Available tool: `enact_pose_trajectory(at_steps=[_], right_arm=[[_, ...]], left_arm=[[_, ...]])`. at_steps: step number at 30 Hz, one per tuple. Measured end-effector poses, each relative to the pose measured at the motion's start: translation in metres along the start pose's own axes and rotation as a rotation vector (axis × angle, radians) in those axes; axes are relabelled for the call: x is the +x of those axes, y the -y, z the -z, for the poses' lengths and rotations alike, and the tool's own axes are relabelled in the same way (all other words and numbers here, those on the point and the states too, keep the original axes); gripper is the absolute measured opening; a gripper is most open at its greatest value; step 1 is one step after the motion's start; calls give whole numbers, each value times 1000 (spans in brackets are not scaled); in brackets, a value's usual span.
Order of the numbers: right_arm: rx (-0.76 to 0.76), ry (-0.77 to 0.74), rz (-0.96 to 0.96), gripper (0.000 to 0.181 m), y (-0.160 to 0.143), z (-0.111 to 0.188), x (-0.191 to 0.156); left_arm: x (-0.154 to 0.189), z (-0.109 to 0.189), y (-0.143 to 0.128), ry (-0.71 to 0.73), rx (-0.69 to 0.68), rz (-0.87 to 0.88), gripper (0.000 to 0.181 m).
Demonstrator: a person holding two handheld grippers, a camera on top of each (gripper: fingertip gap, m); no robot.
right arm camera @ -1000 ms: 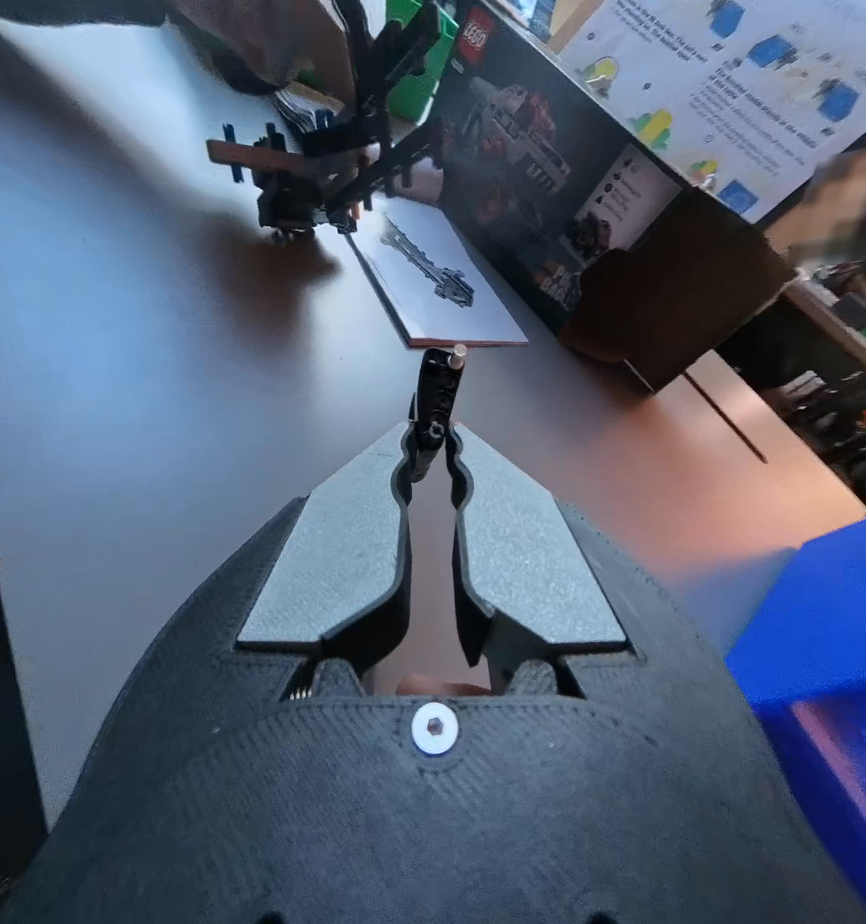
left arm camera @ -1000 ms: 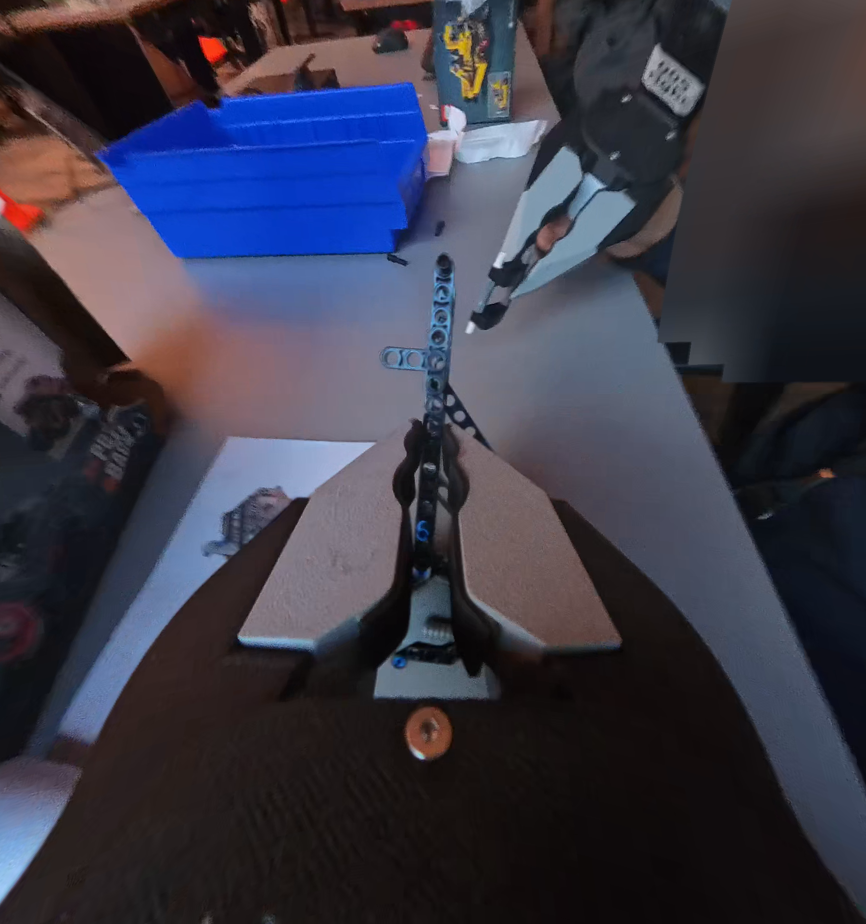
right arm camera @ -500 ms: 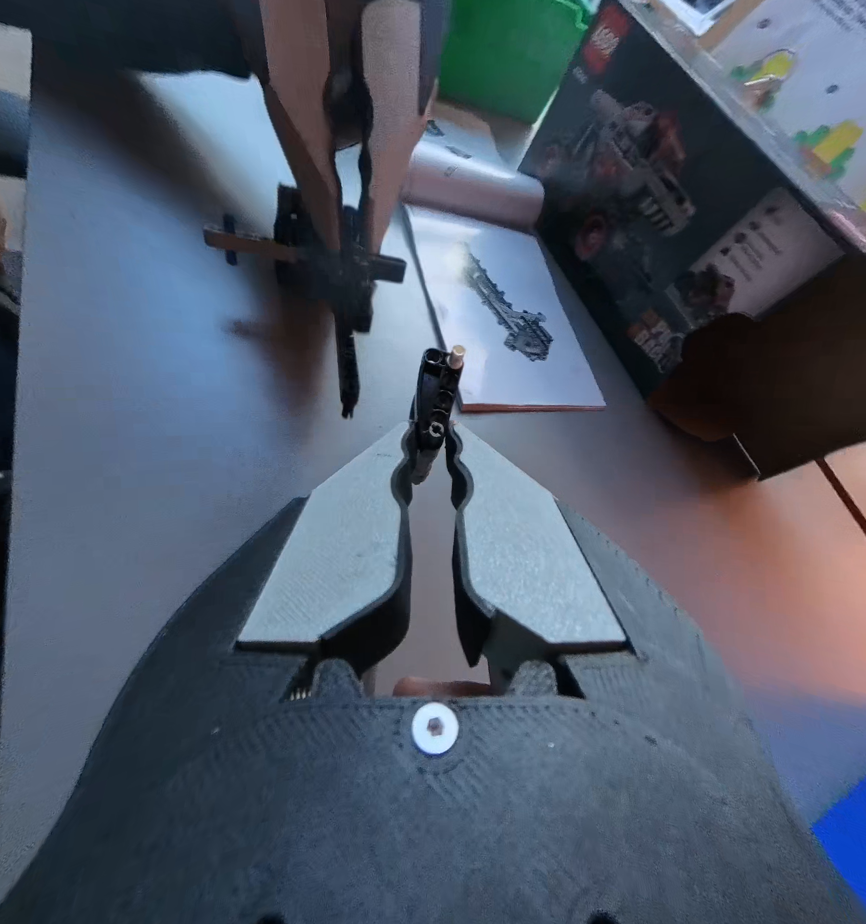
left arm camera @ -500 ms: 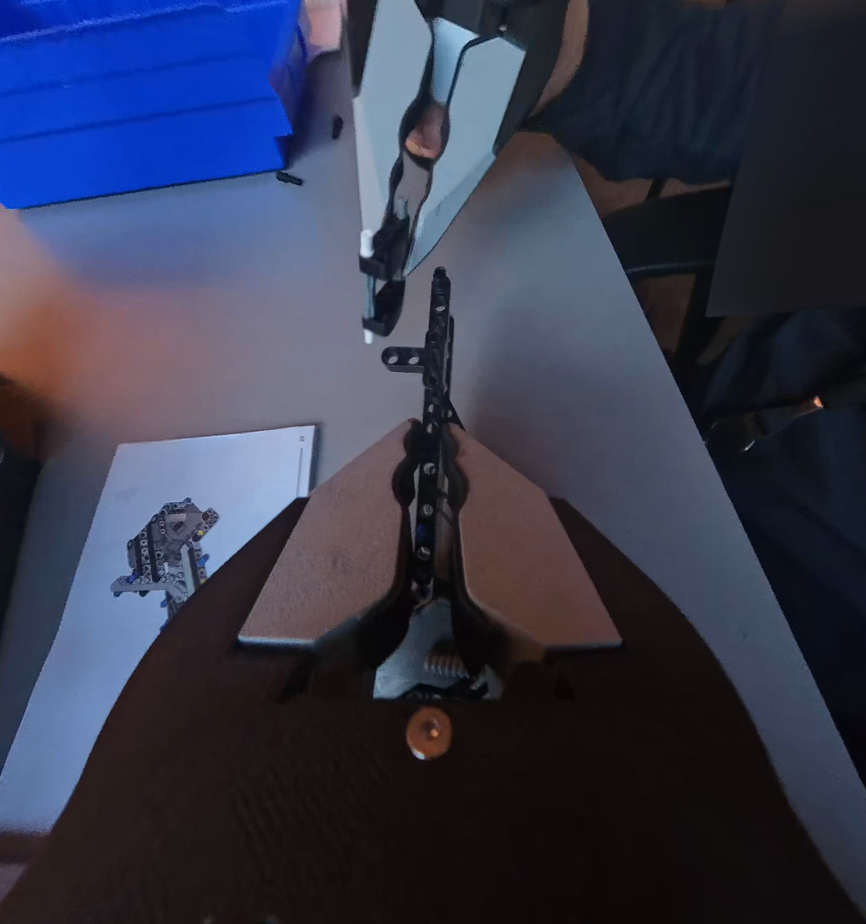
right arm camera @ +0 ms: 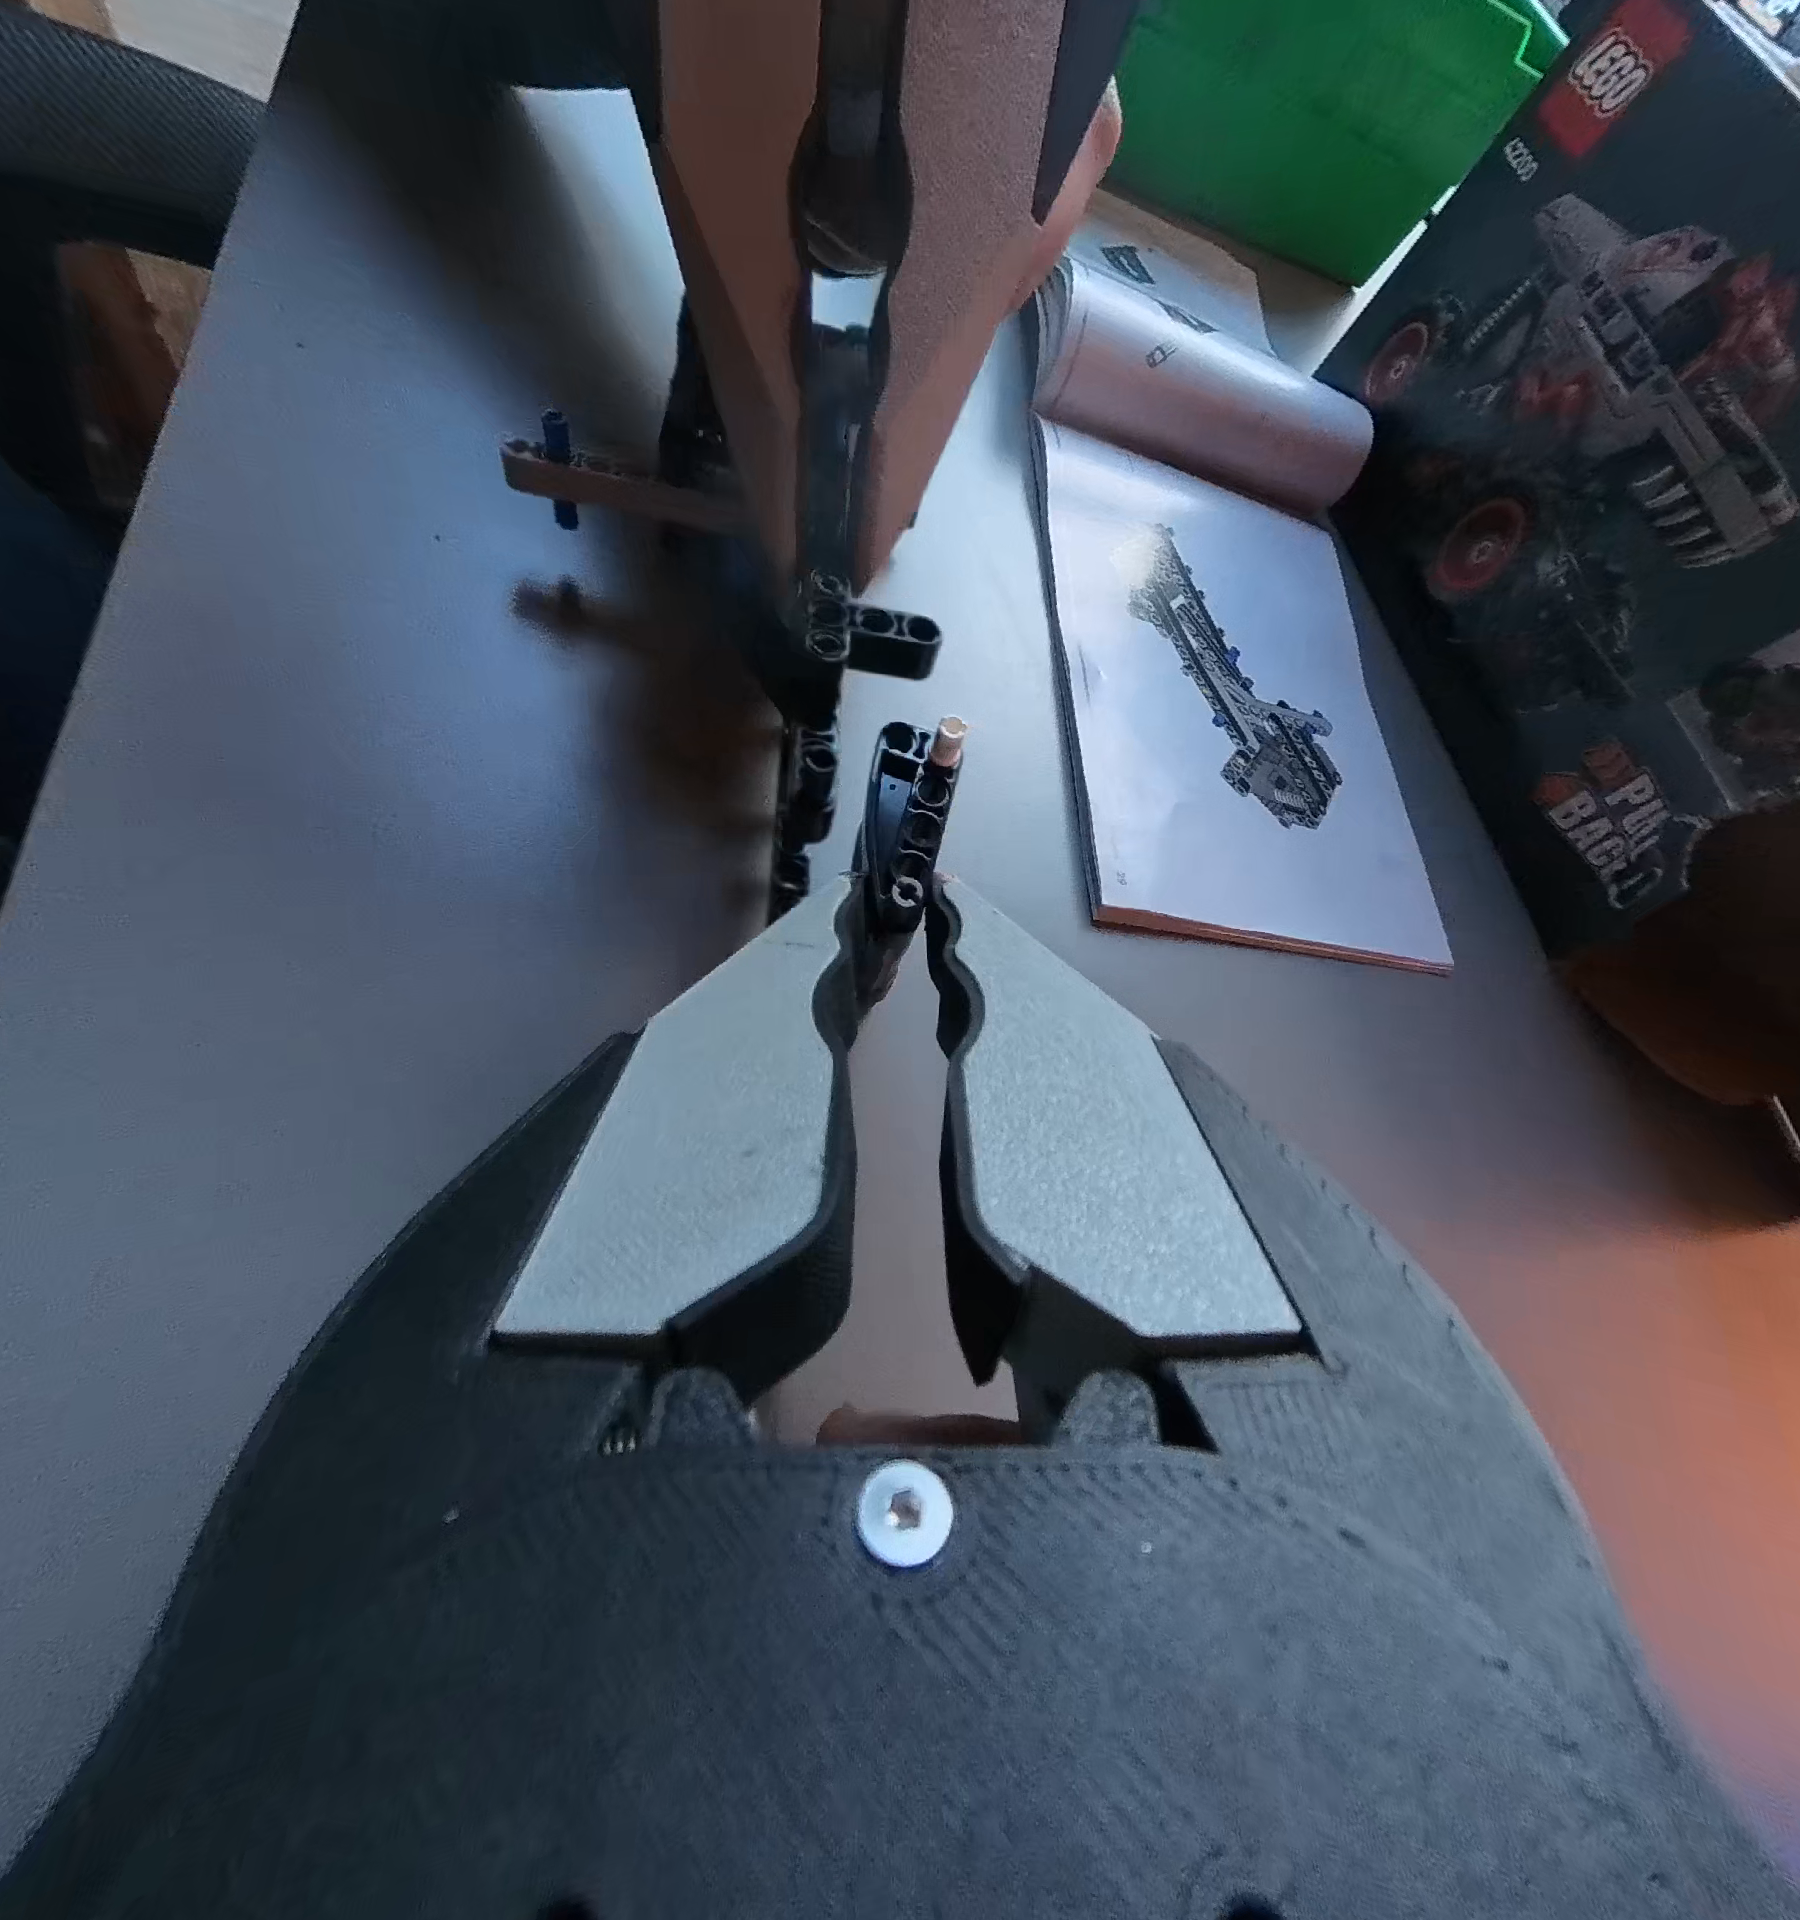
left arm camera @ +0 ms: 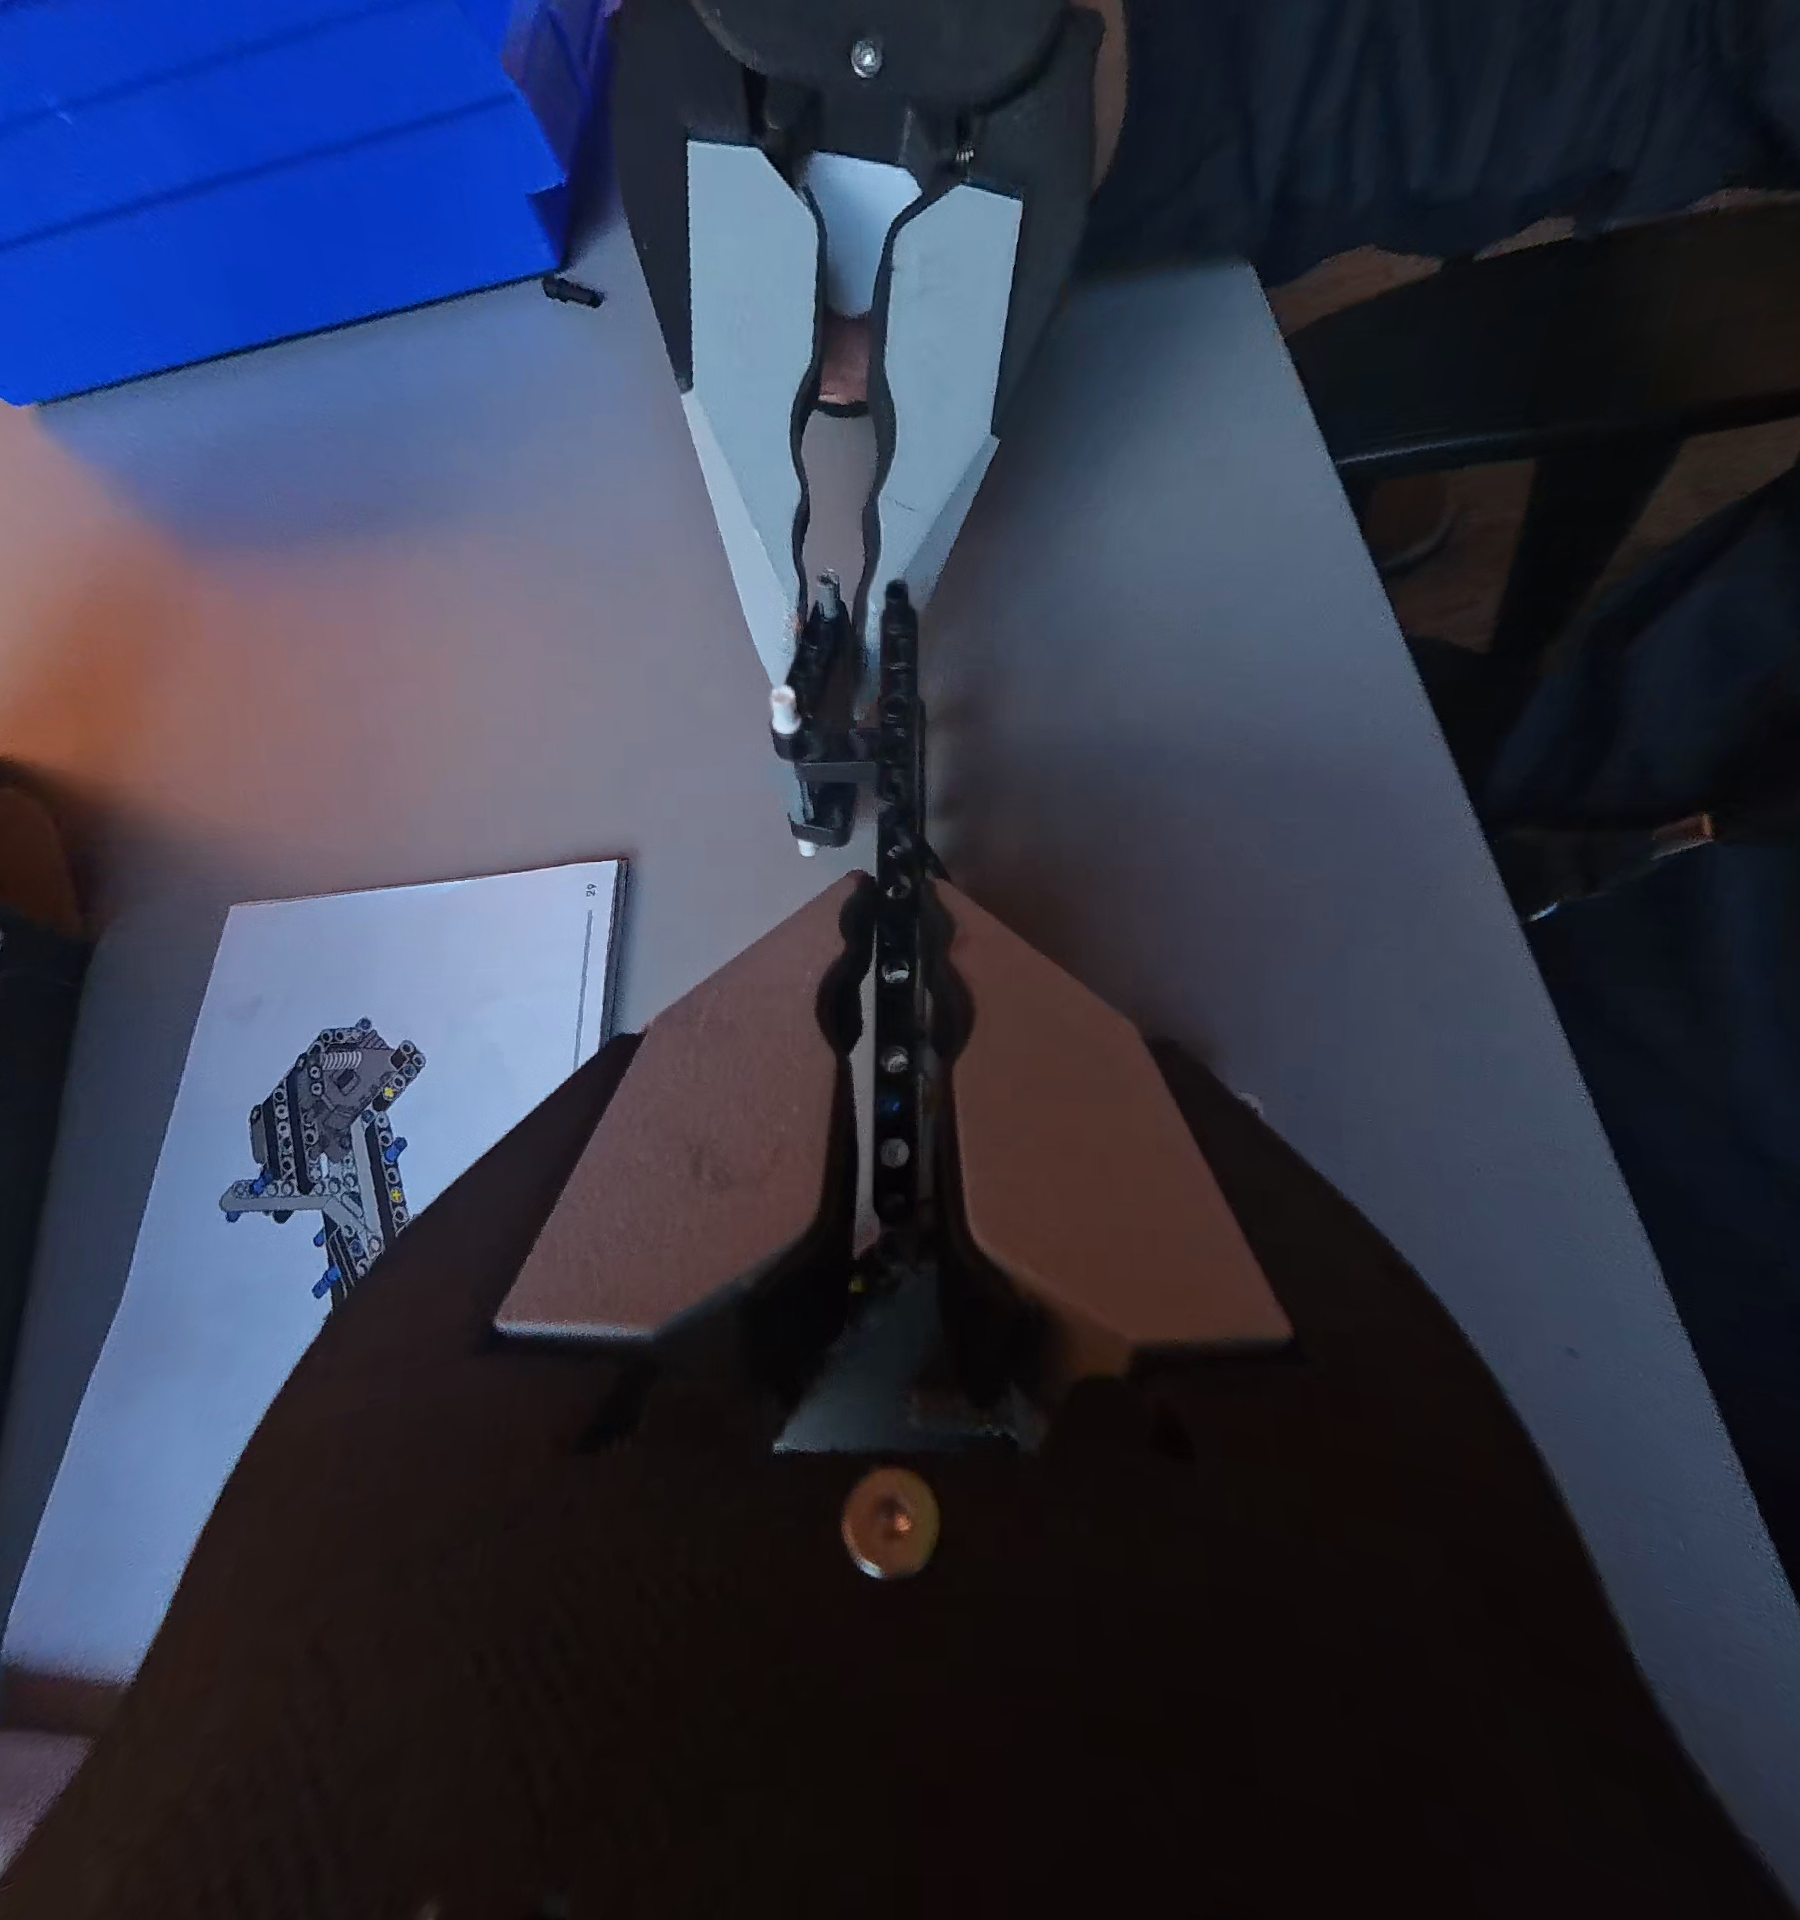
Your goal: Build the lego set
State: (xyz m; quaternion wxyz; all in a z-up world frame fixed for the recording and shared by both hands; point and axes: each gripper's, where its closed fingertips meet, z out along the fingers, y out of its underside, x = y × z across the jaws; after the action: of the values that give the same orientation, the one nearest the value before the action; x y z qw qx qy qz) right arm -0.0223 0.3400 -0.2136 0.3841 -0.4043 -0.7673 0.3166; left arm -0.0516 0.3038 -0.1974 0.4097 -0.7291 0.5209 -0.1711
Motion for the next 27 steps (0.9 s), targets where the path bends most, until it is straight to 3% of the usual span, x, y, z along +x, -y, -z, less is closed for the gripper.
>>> enact_pose_trajectory(at_steps=[8, 17, 22, 27], right_arm=[[-46, 90, 83, 7, -2, -2, 5], [-47, 174, 126, 7, 4, -7, -2], [-39, 195, 96, 7, 5, -11, -2], [-11, 202, 58, 7, 6, -13, -1]], left_arm=[[0, -4, -4, 27, -40, -30, 11], [-7, -8, 10, 73, -15, 43, 23], [-6, -16, 4, 99, -57, -4, 5], [-9, -13, 2, 92, -48, 27, 11]])
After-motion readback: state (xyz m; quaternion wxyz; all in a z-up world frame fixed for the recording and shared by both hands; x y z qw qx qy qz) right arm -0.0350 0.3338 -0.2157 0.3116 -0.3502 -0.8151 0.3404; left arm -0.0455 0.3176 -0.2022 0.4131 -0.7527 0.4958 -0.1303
